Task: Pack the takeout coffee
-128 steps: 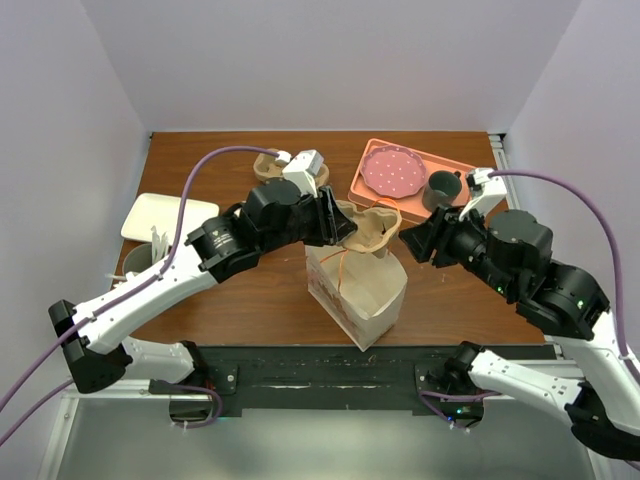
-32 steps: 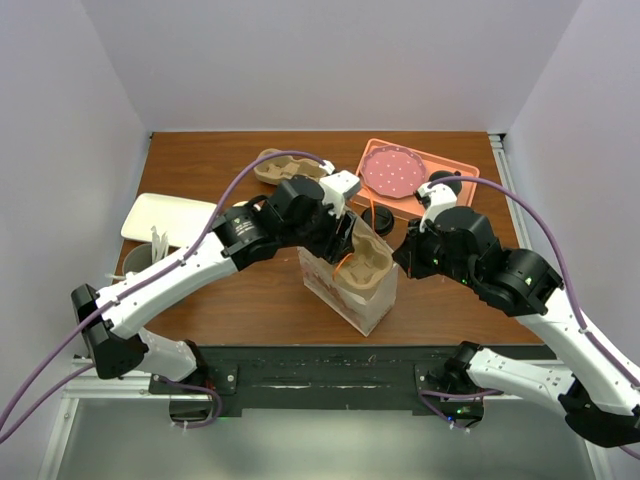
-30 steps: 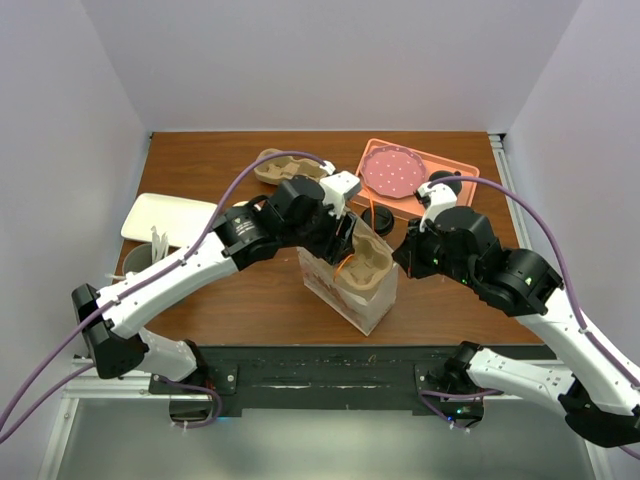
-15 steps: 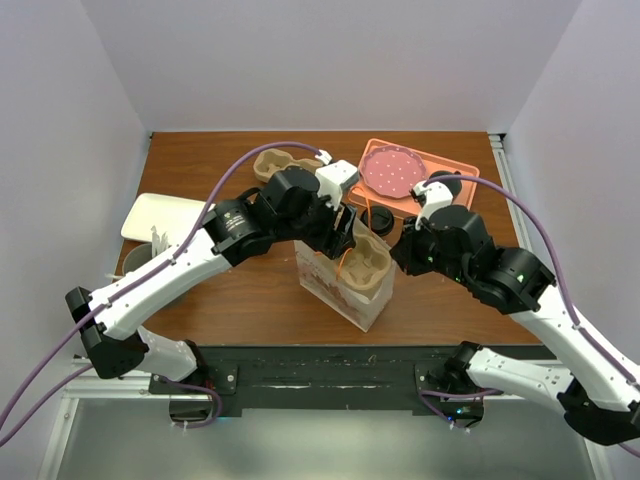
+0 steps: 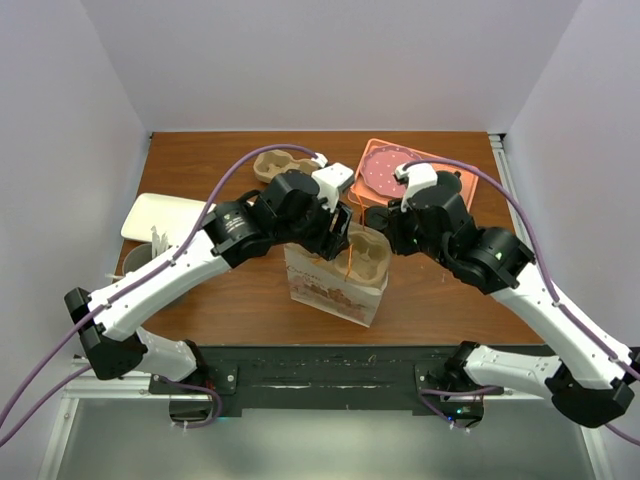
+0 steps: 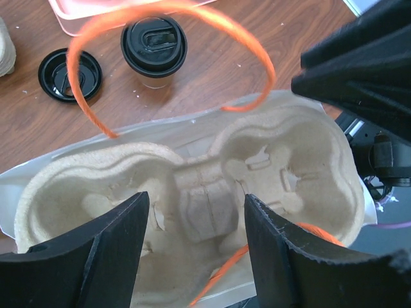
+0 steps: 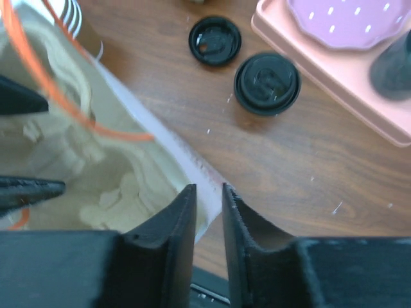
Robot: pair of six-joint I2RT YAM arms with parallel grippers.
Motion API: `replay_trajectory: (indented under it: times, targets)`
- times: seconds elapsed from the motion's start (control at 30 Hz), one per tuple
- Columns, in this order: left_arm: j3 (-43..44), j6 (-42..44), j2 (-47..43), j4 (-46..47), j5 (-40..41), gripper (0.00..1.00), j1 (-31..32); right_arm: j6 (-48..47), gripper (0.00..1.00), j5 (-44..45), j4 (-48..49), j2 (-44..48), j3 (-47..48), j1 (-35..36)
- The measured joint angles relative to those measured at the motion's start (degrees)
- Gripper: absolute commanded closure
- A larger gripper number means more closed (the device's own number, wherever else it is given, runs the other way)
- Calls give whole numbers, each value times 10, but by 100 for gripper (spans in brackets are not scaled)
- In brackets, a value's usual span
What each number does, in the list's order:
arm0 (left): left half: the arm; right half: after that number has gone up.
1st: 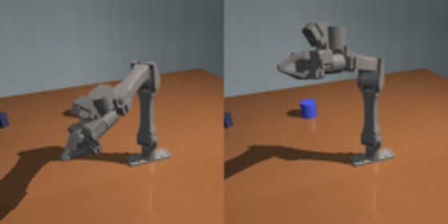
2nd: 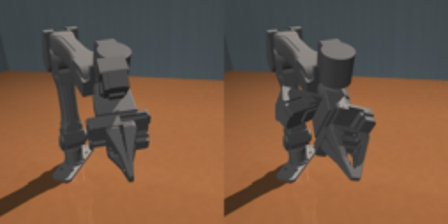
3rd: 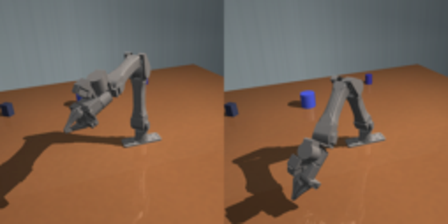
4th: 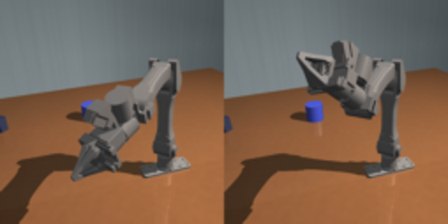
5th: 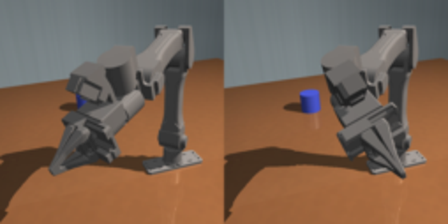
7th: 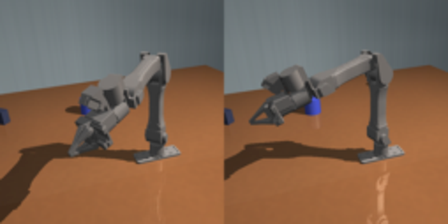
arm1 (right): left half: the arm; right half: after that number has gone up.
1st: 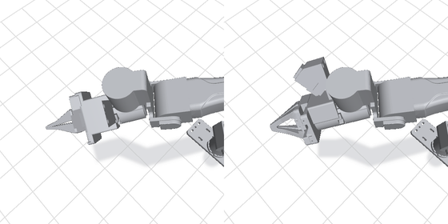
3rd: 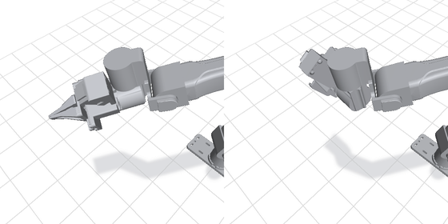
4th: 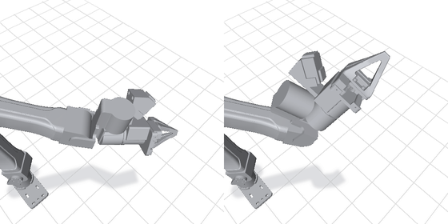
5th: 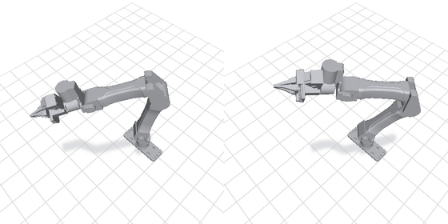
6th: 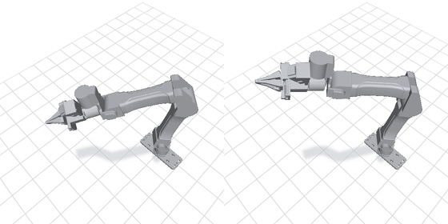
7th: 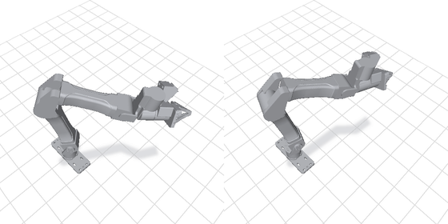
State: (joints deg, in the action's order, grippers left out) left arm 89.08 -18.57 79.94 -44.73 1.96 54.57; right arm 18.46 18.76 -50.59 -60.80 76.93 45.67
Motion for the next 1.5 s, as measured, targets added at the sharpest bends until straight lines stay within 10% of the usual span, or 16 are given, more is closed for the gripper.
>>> replay_trajectory:
  times: [0.4,1.0,1.5]
  targets:
    - [19,-9,-11,-6,35,34,0,93,59,-14,-69,-35,164,-3]
    - [2,-12,-16,7,29,34,0,281,59,-121,-132,74,23,-3]
    - [-7,-3,3,11,27,35,0,284,92,-118,-133,77,-26,-3]
